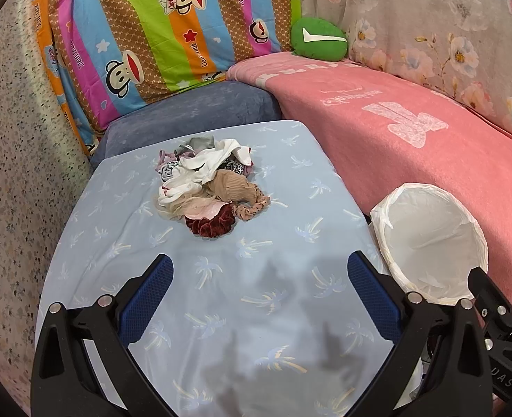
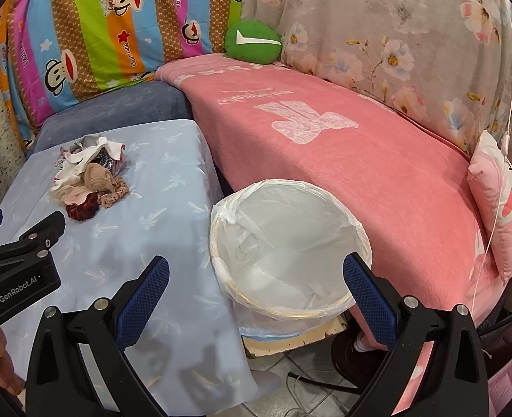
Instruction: Organize soft objects
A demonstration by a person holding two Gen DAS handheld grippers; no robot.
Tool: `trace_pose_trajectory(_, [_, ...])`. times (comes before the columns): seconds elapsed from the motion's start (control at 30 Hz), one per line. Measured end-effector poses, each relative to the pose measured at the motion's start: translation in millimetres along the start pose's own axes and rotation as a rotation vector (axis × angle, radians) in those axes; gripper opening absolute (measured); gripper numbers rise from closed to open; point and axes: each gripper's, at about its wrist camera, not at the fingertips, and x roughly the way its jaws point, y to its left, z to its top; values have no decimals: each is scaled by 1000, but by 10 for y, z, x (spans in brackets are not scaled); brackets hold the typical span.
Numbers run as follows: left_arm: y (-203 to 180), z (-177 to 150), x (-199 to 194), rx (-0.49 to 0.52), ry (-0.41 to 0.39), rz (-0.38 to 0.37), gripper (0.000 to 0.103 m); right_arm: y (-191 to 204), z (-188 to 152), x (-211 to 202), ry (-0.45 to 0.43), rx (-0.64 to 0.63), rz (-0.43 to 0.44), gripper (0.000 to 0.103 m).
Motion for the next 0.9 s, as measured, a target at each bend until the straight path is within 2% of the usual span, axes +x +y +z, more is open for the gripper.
trace_pose_trajectory(0.9, [4,-2,0,0,-3,0,96,19,14,2,2,1,-3,97])
